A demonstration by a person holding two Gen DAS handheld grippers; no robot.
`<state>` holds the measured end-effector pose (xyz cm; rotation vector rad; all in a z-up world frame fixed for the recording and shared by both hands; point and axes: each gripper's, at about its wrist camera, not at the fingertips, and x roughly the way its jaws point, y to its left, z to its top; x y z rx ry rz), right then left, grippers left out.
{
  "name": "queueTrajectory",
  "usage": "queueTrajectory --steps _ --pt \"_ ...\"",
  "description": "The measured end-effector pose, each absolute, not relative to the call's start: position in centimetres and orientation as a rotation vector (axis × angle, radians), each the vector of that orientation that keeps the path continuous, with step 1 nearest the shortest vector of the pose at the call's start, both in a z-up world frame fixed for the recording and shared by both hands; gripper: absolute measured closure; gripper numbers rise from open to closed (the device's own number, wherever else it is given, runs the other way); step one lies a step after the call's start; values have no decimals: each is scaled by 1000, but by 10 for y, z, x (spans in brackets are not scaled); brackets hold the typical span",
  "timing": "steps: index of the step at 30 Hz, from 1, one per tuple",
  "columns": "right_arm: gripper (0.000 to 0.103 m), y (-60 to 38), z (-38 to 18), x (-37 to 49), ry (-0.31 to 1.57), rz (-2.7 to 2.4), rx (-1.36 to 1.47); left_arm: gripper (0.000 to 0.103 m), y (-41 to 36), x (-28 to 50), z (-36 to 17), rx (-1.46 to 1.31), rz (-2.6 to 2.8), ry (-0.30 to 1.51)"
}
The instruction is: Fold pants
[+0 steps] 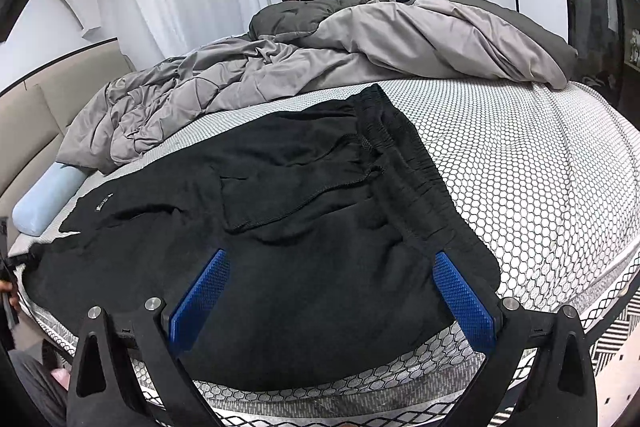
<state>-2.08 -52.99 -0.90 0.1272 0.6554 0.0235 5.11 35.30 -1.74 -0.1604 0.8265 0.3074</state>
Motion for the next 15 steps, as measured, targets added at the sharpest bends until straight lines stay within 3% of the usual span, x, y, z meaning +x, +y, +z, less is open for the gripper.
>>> queueTrajectory --steps 6,8,10,12,15 --pt "0 -543 0 -23 656 -40 128 70 371 88 -34 -219 333 993" --pt "0 -552 0 -29 659 -69 136 68 368 74 -27 -215 329 954" --pt "0 -563 -3 -38 670 -101 160 59 361 52 -17 -222 313 891" --pt "0 -578 -10 -48 692 -115 223 36 359 27 -7 -256 291 846" --pt "0 -596 -21 -52 721 -85 346 29 355 -6 4 -298 271 787"
